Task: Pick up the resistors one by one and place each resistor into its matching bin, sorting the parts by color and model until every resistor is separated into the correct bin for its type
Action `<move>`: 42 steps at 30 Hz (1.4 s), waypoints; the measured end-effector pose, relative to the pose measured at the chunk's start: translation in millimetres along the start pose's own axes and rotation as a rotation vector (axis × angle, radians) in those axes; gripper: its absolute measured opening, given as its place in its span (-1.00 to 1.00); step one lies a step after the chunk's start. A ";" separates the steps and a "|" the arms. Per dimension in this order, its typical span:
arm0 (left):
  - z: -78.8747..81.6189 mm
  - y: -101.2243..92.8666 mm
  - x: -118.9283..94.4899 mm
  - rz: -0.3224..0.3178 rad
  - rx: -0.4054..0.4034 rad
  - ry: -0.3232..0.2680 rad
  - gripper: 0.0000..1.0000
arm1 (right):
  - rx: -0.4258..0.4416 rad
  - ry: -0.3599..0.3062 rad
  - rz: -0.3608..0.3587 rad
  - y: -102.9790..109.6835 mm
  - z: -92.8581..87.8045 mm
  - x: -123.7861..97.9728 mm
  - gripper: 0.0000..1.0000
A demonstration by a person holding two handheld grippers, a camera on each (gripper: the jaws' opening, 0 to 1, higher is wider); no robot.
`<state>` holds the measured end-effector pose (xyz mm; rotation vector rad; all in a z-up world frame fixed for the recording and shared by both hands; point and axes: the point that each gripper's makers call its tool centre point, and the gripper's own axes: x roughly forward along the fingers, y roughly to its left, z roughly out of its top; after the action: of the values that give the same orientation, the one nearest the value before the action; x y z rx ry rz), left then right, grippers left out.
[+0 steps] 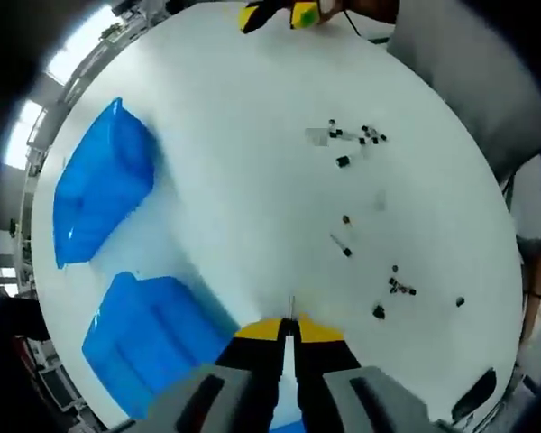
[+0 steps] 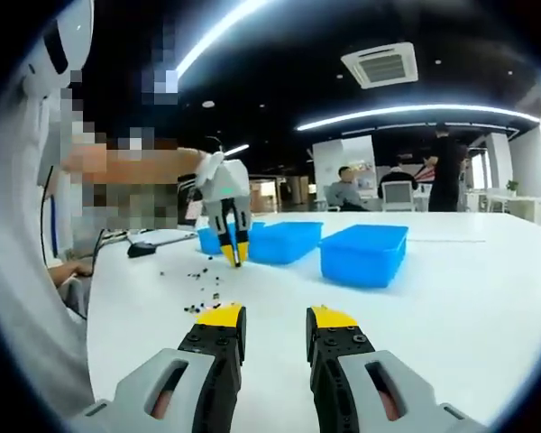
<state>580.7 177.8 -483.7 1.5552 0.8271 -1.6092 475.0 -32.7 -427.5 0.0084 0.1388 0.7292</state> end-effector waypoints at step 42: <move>-100.8 -35.2 -135.7 1.247 -1.267 -1.146 -0.87 | -0.028 0.033 0.078 36.3 2.6 19.2 -0.42</move>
<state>602.4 291.6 -355.7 -0.0511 -0.0003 -0.4769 465.4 7.3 -425.3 -0.0244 0.1601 0.8090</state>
